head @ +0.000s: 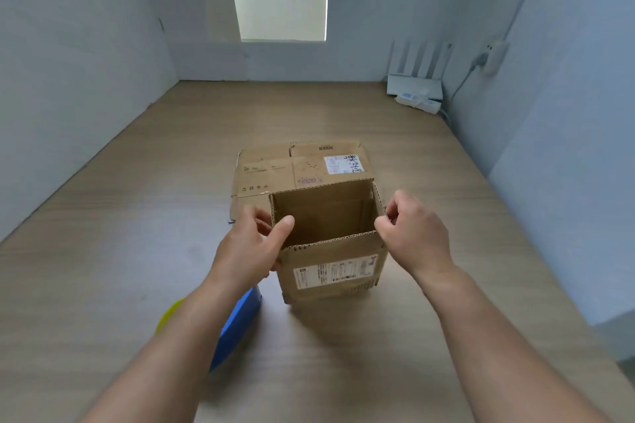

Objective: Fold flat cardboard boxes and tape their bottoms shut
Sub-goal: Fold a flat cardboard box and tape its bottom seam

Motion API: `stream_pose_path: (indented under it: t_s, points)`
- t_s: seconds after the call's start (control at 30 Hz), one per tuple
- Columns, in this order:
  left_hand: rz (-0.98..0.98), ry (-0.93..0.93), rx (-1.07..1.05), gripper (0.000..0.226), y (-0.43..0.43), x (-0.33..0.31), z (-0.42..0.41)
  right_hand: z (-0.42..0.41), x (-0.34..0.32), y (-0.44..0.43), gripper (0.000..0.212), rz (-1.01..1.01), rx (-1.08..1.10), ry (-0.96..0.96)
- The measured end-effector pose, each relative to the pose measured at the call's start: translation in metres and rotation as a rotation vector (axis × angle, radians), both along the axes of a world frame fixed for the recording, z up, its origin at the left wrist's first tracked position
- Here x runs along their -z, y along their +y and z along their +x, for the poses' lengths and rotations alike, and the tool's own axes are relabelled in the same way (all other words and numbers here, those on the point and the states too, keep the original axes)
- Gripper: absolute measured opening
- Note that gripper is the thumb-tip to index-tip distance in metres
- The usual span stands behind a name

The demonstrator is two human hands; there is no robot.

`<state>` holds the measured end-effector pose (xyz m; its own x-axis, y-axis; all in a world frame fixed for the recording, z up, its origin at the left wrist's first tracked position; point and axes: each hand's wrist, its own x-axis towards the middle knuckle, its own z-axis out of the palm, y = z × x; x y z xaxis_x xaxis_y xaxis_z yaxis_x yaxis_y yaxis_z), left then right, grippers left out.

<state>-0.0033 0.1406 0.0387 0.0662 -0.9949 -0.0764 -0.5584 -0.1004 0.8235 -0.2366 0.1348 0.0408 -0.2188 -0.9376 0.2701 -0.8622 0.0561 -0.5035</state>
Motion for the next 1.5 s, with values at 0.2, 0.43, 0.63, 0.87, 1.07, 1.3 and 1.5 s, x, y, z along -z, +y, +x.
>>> stream_pose_path:
  t_s: [0.2, 0.43, 0.63, 0.87, 1.07, 1.3, 1.5]
  points:
    - [0.062, -0.058, 0.266, 0.068, 0.008, 0.025, 0.003, -0.02, 0.021, 0.004, 0.037, 0.253, -0.339, -0.102]
    - [-0.016, 0.009, 0.107, 0.025, -0.011, 0.041, -0.004, -0.036, 0.025, -0.015, 0.089, 0.297, -0.294, -0.302]
    - [0.032, 0.076, -0.033, 0.059, -0.018, 0.056, -0.009, -0.037, 0.03, -0.034, 0.082, 0.377, -0.337, -0.302]
    - [0.094, 0.119, -0.023, 0.053, -0.021, 0.059, -0.013, -0.034, 0.046, -0.039, 0.014, 0.275, -0.267, -0.351]
    - [0.323, 0.516, -0.306, 0.039, -0.027, 0.057, -0.031, -0.027, 0.065, -0.035, 0.074, 0.523, 0.015, -0.917]
    - [0.68, 0.653, -0.153, 0.053, -0.018, 0.069, -0.022, -0.033, 0.078, -0.021, 0.106, 0.943, -0.153, -1.1]
    - [0.612, 0.754, -0.203, 0.062, -0.008, 0.084, -0.024, -0.037, 0.089, -0.009, 0.089, 0.931, -0.272, -1.118]
